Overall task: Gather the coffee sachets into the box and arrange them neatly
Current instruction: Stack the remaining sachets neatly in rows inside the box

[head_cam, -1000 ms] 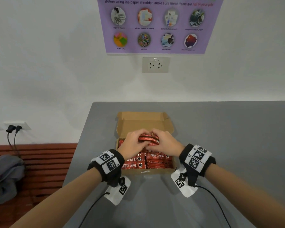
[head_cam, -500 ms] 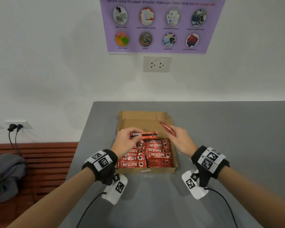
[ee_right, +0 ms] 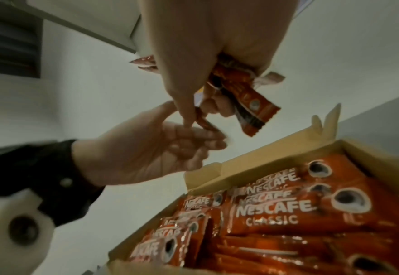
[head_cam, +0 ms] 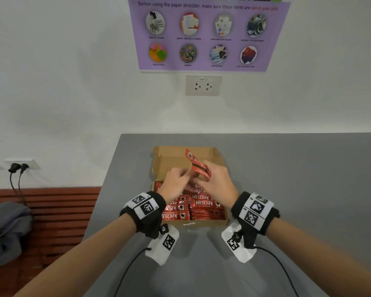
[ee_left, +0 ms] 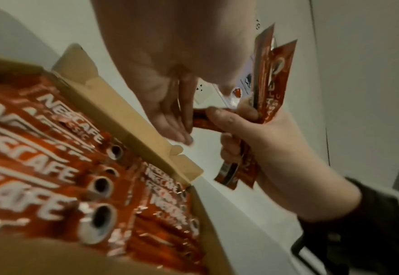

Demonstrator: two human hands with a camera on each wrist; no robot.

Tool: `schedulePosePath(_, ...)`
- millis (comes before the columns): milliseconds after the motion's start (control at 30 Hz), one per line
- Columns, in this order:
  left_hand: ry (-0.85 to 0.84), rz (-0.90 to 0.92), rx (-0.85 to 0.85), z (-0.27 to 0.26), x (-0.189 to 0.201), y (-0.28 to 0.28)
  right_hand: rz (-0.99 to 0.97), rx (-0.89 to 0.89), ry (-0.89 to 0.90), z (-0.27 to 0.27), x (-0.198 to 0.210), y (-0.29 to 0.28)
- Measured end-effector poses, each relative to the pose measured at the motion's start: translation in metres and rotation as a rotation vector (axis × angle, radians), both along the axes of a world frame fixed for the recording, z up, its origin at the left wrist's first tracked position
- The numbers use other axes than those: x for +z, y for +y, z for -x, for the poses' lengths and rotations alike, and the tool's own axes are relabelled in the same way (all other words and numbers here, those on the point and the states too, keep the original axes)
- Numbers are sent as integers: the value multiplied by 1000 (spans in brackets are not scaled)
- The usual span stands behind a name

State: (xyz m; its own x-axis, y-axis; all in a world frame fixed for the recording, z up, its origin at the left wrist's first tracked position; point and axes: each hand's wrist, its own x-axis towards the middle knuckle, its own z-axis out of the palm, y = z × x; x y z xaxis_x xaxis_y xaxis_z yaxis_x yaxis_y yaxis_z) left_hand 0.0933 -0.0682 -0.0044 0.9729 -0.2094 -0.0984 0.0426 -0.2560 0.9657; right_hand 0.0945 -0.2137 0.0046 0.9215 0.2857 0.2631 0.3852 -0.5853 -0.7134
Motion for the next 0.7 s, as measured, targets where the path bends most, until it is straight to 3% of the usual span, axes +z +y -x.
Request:
schedulePosePath(133,118,277,-27,-1,2,0,-52,25,17,2,6,-2)
schedulePosePath(300,182,226,-97,0,1,10,-147,-178,-10,-11,10,-21)
schedulePosePath(433,249,248,-161,2,0,13,-41,-114,165,-11,7,-27)
schedulePosePath(533,227,172,-144,3,-2,14,-58,-99,239,-9,5,-35)
schedulePosePath(633,-48,-214,-180,2,-6,17,-69,-83,305,-7,4,-41)
schedulePosePath(700,-161,-322,-211,1,-6,14,-42,-45,298,-6,4,-40)
